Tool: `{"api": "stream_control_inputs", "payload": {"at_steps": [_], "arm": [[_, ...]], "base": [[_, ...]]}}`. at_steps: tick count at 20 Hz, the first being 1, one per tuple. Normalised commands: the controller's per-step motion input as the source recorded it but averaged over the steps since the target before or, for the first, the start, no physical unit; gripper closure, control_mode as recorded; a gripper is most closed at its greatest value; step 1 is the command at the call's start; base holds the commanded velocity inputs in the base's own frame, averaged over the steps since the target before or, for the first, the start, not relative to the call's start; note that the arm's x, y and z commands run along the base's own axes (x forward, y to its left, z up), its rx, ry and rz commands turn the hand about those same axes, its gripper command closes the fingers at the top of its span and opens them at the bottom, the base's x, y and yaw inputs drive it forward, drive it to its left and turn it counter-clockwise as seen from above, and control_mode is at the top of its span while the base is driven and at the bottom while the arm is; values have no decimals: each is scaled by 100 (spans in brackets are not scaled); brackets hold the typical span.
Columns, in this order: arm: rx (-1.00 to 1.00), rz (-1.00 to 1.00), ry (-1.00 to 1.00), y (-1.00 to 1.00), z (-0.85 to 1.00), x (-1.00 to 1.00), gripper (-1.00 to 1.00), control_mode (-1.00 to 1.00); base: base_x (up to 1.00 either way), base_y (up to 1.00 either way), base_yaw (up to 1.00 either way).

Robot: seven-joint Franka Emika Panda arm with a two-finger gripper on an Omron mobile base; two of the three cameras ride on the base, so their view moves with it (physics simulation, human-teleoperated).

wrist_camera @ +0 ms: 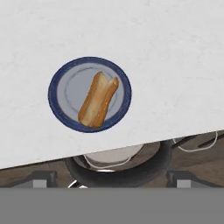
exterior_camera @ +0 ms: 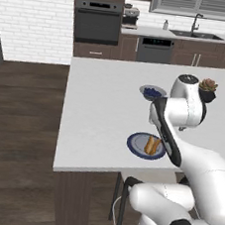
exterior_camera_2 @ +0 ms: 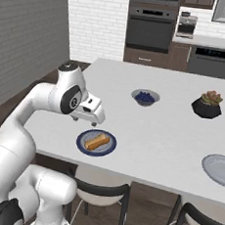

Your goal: Place one bun and one sausage from the bowl on each plate.

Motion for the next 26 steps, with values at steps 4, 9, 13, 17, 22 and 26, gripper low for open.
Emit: {"api": "stream_control_inputs", "payload": {"at_steps": [4, 9, 13, 17, 22, 26], "arm": [[-10, 7, 0, 23, -7, -25, -100, -100], [-3, 2, 1, -9, -24, -24, -100, 100], [0, 0, 0, 0, 0, 0, -100, 100], [0, 0, 0, 0, 0, 0, -100, 100], [0, 0, 0, 0, 0, 0, -100, 100], [0, 0, 0, 0, 0, 0, -100, 100]], "base": [[0, 0, 0], [-8, -16, -1], [-24, -100, -7], [-1, -100, -6], [0, -100, -6], [8, -100, -4]]}}
